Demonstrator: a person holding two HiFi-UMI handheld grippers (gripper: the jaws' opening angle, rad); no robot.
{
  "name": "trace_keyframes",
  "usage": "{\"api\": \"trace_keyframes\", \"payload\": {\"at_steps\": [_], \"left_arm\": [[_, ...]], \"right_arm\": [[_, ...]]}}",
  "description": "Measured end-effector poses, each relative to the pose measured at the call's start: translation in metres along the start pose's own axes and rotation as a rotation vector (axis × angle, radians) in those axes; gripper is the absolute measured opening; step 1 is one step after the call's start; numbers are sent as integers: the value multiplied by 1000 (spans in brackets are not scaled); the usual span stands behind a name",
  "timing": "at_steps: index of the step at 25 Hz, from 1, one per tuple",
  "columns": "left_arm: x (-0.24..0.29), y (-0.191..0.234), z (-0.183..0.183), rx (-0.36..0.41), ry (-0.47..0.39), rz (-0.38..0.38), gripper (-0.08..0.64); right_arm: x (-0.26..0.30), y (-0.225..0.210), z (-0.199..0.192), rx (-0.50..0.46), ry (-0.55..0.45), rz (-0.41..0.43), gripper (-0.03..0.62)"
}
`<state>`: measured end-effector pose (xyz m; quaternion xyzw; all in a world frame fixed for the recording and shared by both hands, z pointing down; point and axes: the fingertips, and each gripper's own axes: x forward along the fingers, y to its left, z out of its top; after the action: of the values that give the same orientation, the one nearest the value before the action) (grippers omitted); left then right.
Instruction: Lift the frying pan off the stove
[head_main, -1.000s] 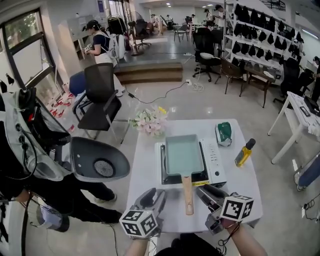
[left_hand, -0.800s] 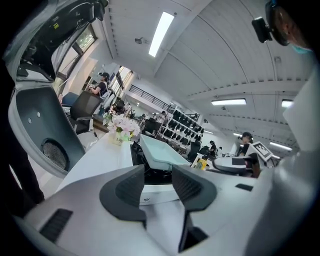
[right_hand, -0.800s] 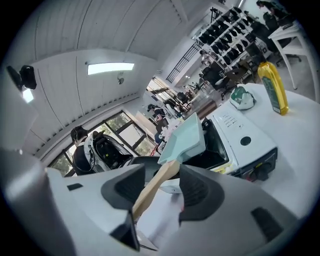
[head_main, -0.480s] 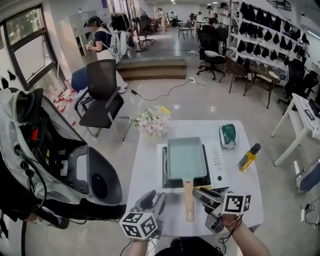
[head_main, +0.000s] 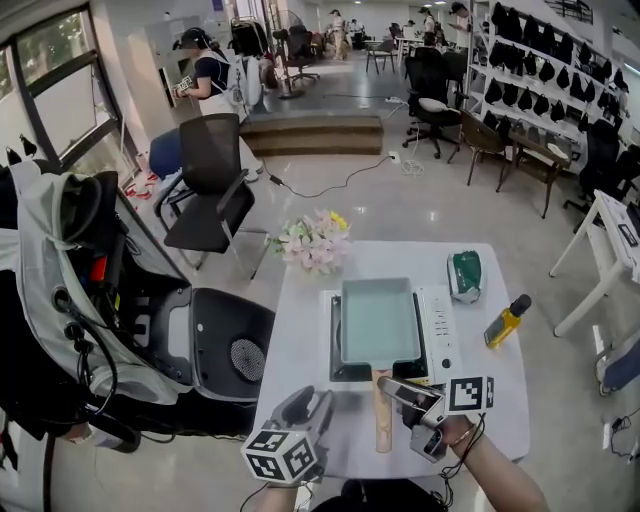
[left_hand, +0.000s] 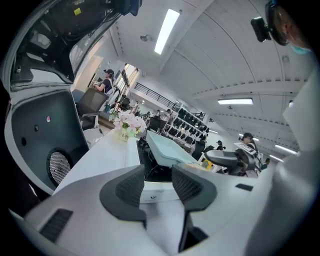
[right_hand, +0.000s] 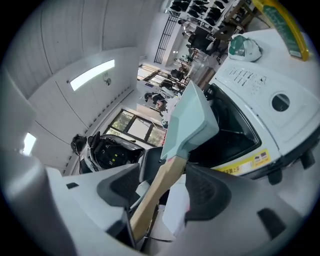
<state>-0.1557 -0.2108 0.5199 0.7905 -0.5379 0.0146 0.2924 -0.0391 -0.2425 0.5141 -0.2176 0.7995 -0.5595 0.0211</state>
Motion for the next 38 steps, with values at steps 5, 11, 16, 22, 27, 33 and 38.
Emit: {"api": "trace_keyframes", "payload": {"at_steps": [5,11,16,22,27,33,38], "left_arm": [[3,5,1,-11,7,7,149],[11,9,1,-23,11,17,149],[7,14,-3,-38,13,30,149],[4,16,-2,-44,16,35,149],[9,13,0,-35,23,37,149],[9,4,1,-30,45,6,149],[13,-12,3,-66,60,-61,161]], "right_arm": [[10,-6,1,49,38,-1,275],[23,-12,6,66,80,15,275],[30,-13,1,88,110,36,273],[38,-13,-2,97,151,42,241],[43,-16,2,100,179,57,210],[44,-14,0,109,190,72,204],[42,-15,0,118,193,73,201]]}}
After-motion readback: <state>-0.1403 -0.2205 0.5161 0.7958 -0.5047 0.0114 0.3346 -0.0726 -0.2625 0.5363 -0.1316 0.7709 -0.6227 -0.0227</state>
